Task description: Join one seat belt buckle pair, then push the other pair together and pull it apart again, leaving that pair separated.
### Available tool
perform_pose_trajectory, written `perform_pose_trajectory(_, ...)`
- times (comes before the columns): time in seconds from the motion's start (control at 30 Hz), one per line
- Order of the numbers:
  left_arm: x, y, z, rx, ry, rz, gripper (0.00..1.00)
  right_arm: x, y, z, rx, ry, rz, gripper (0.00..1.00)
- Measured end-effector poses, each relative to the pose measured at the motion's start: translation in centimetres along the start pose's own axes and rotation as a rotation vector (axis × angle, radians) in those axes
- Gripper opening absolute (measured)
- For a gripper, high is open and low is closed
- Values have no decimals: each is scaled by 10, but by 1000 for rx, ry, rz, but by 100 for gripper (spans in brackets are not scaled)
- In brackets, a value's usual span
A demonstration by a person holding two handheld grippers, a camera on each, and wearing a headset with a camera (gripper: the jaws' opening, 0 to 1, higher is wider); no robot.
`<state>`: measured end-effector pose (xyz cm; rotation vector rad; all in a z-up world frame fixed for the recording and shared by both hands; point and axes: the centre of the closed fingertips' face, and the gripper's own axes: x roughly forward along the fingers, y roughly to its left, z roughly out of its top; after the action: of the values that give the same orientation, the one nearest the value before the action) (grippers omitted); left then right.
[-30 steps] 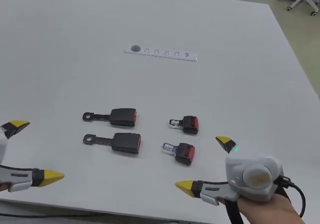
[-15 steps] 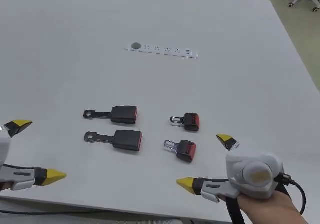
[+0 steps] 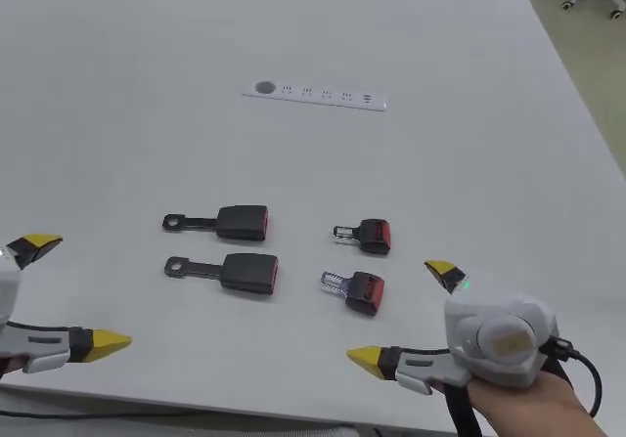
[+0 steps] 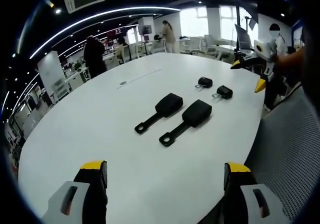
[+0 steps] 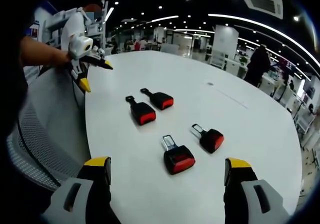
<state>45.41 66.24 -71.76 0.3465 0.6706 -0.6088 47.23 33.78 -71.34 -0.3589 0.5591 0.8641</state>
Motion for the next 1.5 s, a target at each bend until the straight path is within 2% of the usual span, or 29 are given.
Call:
perform_pose_trajectory(0.7, 2, -4, -2, 12, 17, -11, 99, -2, -3, -2, -12, 10, -14, 94)
perform_pose_trajectory(0.93, 3, -4, -4, 12, 23, -17, 97, -2, -6, 4, 3, -5, -20, 92)
perform_pose_trajectory(1.03, 3, -7, -7, 41, 43, -28, 96, -2, -8, 7, 3, -7, -15, 91)
perform_pose_trajectory(1.13, 5, -14, -3, 50, 55, -32, 95, -3, -9, 8, 11, -6, -12, 89)
perform_pose_trajectory(1.23, 2, -16, 3, 28, 35, -37, 94, -3, -12, 6, 14, -3, -8, 84)
perform_pose_trajectory(1.3, 4, -16, 4, 51, 48, -44, 91, -3, -15, 8, 14, -11, -7, 80)
perform_pose_trajectory(1.37, 8, -18, 9, 108, 70, -61, 89, -2, -14, 9, 13, -3, 5, 80)
perform_pose_trajectory(1.5, 13, -16, 15, 119, 87, -85, 83, 3, -11, 7, -16, 25, 37, 74)
